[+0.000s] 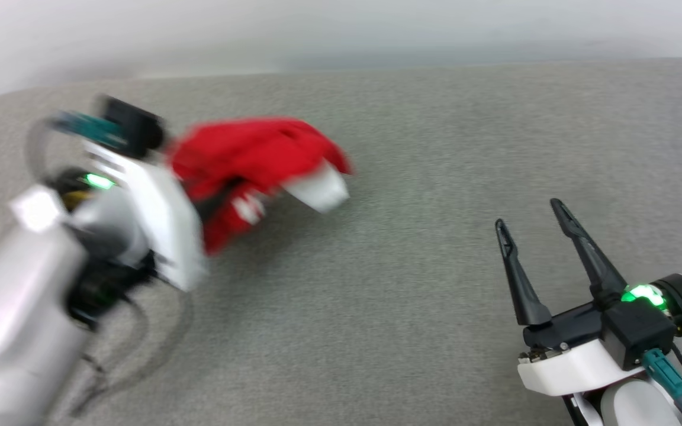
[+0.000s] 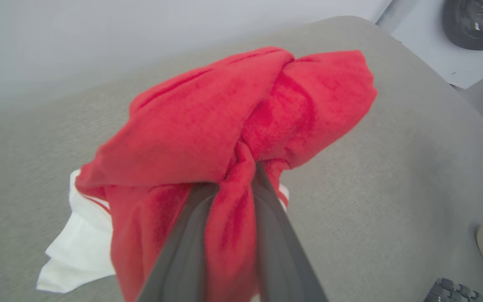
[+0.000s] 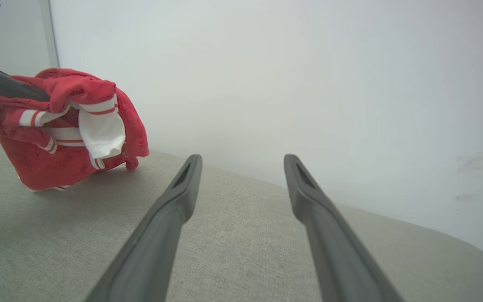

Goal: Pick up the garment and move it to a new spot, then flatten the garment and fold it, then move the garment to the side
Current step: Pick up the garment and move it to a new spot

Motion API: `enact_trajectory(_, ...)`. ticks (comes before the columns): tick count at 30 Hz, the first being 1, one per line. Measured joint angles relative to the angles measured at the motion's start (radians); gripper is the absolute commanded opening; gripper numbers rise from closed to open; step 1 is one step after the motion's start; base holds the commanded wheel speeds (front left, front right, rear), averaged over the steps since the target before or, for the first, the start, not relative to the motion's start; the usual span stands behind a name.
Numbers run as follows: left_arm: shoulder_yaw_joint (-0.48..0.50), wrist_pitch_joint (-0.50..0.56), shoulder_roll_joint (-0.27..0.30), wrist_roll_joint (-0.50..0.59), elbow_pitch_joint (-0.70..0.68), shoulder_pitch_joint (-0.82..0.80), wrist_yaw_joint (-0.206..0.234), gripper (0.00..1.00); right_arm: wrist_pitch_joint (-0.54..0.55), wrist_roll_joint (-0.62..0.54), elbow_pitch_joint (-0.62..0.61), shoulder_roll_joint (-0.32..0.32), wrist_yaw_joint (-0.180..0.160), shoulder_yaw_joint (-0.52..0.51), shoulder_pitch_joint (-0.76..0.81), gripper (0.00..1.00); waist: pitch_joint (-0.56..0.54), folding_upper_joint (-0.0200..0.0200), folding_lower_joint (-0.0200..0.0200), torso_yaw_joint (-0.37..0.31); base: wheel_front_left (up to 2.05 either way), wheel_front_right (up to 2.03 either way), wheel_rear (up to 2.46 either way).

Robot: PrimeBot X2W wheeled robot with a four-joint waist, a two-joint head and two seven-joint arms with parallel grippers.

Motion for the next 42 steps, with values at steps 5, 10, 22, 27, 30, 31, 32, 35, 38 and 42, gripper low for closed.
enact_trajectory(5, -0.093, -0.014, -0.123, 0.034, -0.058, 0.048, 0.028, 0.0, 0.0, 0.008, -0.007, 0.009, 0.0, -0.019, 0.007, 1.0, -0.018, 0.0, 0.0, -0.061, 0.0, 0.0, 0.0)
enact_trajectory(10, -0.186, -0.045, -0.232, 0.11, -0.004, 0.049, 0.036, 0.0, 0.0, 0.016, -0.018, 0.018, 0.0, -0.032, 0.005, 1.0, -0.015, 0.0, 0.0, -0.131, 0.0, 0.0, 0.0)
enact_trajectory(22, -0.289, -0.242, -0.455, 0.234, 0.304, 0.007, 0.026, 1.0, 0.0, 0.031, -0.024, 0.031, 0.0, -0.035, -0.008, 1.0, 0.038, 0.0, 0.0001, -0.28, 0.0, 0.0, 0.0)
enact_trajectory(27, -0.269, -0.39, -0.465, 0.256, 0.359, 0.004, 0.016, 1.0, 0.0, 0.03, -0.022, 0.033, 0.0, -0.047, -0.004, 1.0, 0.034, 0.0, 0.0001, -0.272, 0.0, 0.0, 0.0)
enact_trajectory(30, -0.237, -0.49, -0.447, 0.266, 0.367, 0.002, 0.014, 1.0, 0.0, 0.028, -0.021, 0.034, 0.0, -0.054, -0.001, 1.0, 0.018, 0.0, 0.0001, -0.25, 0.0, 0.0, 0.0)
enact_trajectory(31, -0.224, -0.522, -0.439, 0.271, 0.366, 0.002, 0.019, 1.0, 0.0, 0.024, -0.02, 0.034, 0.0, -0.055, 0.001, 1.0, 0.011, 0.0, 0.0001, -0.242, 0.0, 0.0, 0.0)
enact_trajectory(32, -0.211, -0.553, -0.429, 0.275, 0.365, 0.002, 0.025, 1.0, 0.0, 0.021, -0.02, 0.034, 0.0, -0.056, 0.004, 1.0, 0.004, 0.0, 0.0001, -0.233, 0.0, 0.0, 0.0)
enact_trajectory(35, -0.171, -0.643, -0.379, 0.297, 0.355, 0.004, 0.054, 1.0, 0.0, 0.017, -0.018, 0.032, 0.0, -0.063, 0.012, 1.0, -0.023, 0.0, 0.0001, -0.203, 0.0, 0.0, 0.0)
enact_trajectory(38, -0.114, -0.707, -0.328, 0.31, 0.317, 0.031, 0.094, 1.0, 0.0, 0.013, -0.016, 0.026, 0.0, -0.075, 0.025, 1.0, -0.054, 0.0, 0.0001, -0.175, 0.0, 0.0, 0.0)
enact_trajectory(42, -0.032, -0.731, -0.262, 0.343, 0.223, 0.115, 0.159, 1.0, 0.0, 0.031, -0.021, 0.025, 0.0, -0.099, 0.037, 1.0, -0.096, 0.0, 0.0001, -0.141, 0.0, 0.0, 0.0)
